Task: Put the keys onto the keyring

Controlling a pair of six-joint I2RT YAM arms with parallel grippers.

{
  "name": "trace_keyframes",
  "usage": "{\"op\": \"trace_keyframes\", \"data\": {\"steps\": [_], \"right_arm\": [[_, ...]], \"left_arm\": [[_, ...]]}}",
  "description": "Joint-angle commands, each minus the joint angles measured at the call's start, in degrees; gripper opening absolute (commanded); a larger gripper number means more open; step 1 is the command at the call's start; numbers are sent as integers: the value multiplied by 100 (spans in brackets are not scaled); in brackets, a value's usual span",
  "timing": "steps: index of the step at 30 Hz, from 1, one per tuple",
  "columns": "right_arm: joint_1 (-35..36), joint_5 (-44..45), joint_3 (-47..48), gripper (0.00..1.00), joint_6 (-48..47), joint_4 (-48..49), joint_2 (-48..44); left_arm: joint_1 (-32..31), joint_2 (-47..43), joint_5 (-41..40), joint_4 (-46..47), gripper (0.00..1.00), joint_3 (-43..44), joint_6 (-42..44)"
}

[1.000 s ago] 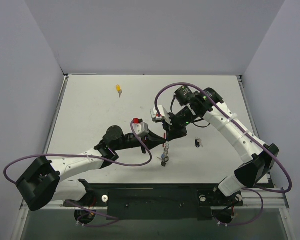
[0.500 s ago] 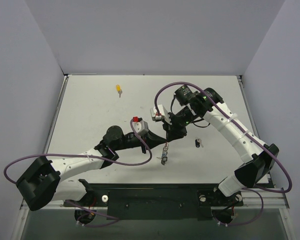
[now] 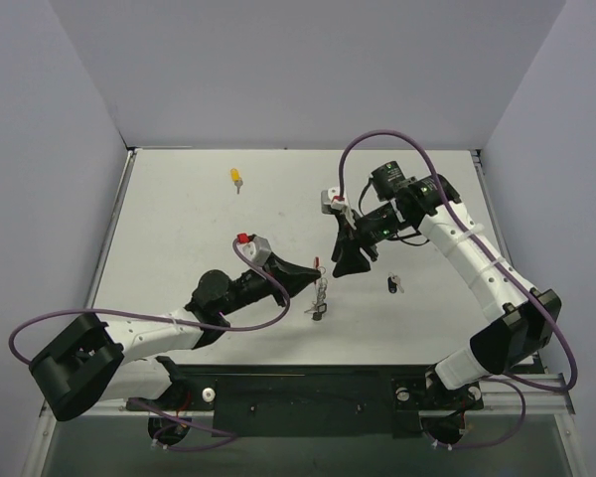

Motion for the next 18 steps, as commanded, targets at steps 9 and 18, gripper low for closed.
{"op": "trace_keyframes", "data": {"steps": [9, 18], "right_arm": [[-91, -706, -383, 41, -366, 318, -182], [14, -838, -286, 34, -322, 318, -120]], "left_arm": [[-196, 58, -639, 1463, 0, -18, -292], [-240, 190, -648, 1516, 0, 35, -283]]}}
